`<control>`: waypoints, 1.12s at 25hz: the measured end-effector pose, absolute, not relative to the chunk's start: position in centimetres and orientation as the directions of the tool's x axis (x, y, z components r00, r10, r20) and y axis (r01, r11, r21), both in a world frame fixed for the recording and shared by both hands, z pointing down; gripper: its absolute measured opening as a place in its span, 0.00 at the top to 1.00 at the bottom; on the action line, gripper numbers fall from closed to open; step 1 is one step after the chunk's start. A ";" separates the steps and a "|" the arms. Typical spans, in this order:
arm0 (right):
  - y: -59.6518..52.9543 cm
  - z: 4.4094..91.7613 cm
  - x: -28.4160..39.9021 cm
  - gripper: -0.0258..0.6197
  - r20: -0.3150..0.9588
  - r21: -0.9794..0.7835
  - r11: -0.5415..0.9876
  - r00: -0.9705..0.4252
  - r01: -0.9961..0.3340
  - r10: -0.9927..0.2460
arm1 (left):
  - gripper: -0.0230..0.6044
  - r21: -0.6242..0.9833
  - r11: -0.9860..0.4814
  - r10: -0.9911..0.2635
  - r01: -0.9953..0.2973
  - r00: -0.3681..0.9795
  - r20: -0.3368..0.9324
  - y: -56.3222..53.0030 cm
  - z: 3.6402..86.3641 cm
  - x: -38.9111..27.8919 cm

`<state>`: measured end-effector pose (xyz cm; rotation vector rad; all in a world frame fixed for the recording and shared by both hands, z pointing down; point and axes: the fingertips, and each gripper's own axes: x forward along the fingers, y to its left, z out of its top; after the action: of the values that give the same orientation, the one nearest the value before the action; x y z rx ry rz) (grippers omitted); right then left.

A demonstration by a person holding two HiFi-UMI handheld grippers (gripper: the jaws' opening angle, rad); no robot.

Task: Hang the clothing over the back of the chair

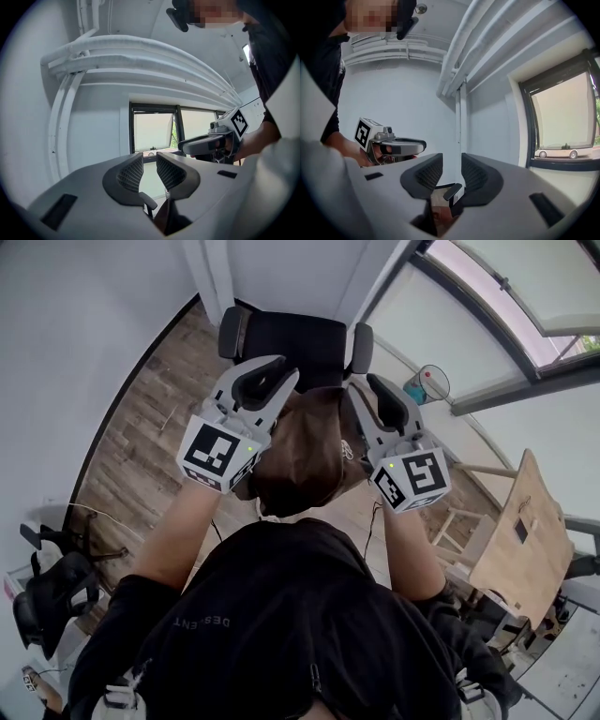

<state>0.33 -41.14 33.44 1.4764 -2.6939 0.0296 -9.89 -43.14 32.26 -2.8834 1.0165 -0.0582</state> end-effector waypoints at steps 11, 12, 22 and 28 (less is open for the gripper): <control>-34.6 31.8 -3.0 0.95 0.001 0.070 0.521 -0.523 -0.851 -0.853 | 0.93 -0.077 -0.833 -0.548 -0.548 0.836 -0.025 -36.8 31.1 -9.9; -34.3 31.9 -3.2 0.95 0.004 0.071 0.523 -0.524 -0.849 -0.851 | 0.93 -0.077 -0.836 -0.543 -0.544 0.839 -0.025 -36.4 31.3 -9.8; -29.2 32.6 -2.4 0.95 0.024 0.051 0.561 -0.561 -0.826 -0.828 | 0.93 -0.066 -0.818 -0.569 -0.571 0.821 -0.044 -31.1 31.8 -8.5; -24.6 33.2 -1.9 0.95 0.033 0.021 0.607 -0.607 -0.794 -0.794 | 0.93 -0.067 -0.795 -0.601 -0.603 0.798 -0.048 -25.9 32.3 -7.6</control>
<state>-1.88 -24.65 33.16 1.3750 -2.7811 -0.0069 -7.64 -25.92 32.27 -2.9037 0.9736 0.0379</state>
